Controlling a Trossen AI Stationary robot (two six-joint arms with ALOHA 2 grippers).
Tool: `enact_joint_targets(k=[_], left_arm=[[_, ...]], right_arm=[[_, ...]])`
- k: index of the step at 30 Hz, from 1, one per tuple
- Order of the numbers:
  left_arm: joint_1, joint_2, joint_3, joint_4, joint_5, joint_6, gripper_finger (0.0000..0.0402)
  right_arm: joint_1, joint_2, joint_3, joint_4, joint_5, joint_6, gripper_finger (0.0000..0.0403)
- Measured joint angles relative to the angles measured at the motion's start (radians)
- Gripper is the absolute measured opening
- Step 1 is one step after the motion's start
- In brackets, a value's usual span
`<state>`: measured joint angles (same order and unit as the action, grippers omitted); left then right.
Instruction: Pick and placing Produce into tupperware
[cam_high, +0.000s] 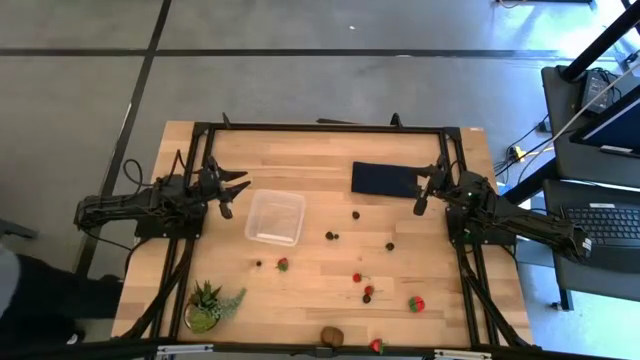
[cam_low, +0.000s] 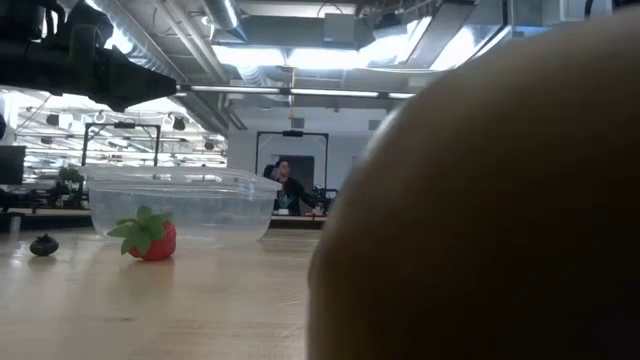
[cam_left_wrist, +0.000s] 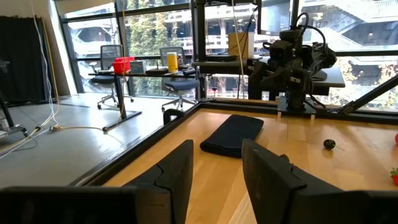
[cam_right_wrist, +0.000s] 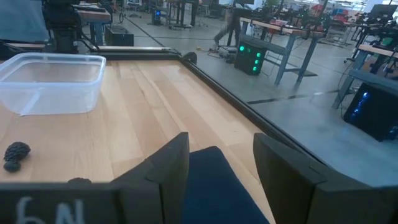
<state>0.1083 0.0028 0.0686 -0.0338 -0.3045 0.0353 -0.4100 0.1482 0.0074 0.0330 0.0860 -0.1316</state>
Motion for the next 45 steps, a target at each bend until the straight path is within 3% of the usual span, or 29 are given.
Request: enact_joint_targets(k=[13, 24, 34, 45], left_arm=[[0.0, 0.0, 0.0, 0.001, -0.001, 0.0, 0.0133], [0.0, 0.0, 0.0, 0.061, -0.002, -0.004, 0.0212], [0.0, 0.0, 0.0, 0.088, 0.003, -0.054, 0.0216], [0.0, 0.008, 0.001, 0.212, 0.355, -0.009, 0.021]], right_arm=[[0.0, 0.0, 0.0, 0.0, 0.0, 0.051, 0.0181], [0.0, 0.0, 0.0, 0.0, 0.0, 0.081, 0.0211], [0.0, 0.0, 0.0, 0.0, 0.0, 0.181, 0.0228], [0.0, 0.0, 0.0, 0.0, 0.0, 0.231, 0.0228]])
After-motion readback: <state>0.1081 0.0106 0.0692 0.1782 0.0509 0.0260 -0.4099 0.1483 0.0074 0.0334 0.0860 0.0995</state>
